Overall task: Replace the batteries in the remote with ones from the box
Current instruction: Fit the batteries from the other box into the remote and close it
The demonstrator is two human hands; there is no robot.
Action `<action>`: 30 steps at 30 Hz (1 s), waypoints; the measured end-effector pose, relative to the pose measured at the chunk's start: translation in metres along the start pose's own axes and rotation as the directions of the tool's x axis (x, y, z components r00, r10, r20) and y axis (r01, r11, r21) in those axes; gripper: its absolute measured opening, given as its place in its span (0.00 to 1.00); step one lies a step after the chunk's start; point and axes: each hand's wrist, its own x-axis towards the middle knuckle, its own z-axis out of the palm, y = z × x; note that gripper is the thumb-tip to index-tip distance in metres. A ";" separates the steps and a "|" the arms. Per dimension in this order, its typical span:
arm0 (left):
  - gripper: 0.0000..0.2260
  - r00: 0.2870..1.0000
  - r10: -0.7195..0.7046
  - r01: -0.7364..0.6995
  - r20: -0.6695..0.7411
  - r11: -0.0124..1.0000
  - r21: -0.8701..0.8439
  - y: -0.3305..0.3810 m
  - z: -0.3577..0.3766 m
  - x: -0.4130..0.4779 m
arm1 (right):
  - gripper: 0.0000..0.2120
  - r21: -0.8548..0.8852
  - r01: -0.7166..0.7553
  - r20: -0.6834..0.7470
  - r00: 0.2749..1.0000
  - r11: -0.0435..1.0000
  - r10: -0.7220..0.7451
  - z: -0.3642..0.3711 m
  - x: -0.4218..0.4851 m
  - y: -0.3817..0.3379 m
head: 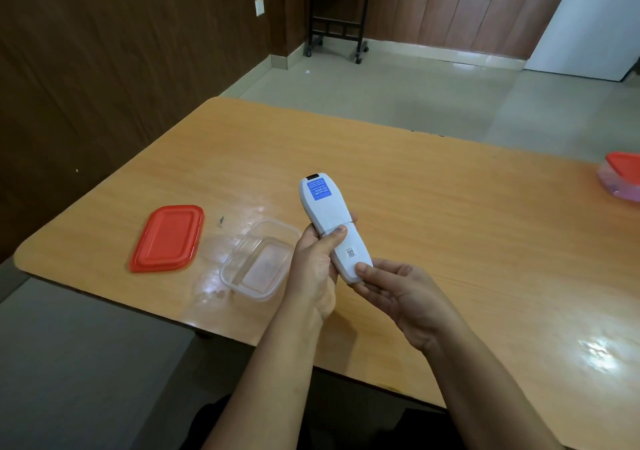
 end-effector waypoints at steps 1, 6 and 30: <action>0.09 1.000 -0.008 0.008 -0.001 1.000 -0.017 0.000 -0.001 0.001 | 0.10 -0.009 0.022 -0.011 1.000 1.000 -0.022 0.001 0.000 0.002; 0.13 0.999 -0.031 0.031 -0.014 0.999 -0.035 -0.002 -0.003 0.004 | 0.05 -0.084 0.104 -0.079 0.991 0.991 -0.110 0.009 -0.001 0.008; 0.27 0.972 -0.233 0.225 0.022 0.955 0.194 0.000 0.007 0.000 | 0.26 -0.901 0.172 -0.022 0.897 0.397 -0.440 0.000 0.001 0.010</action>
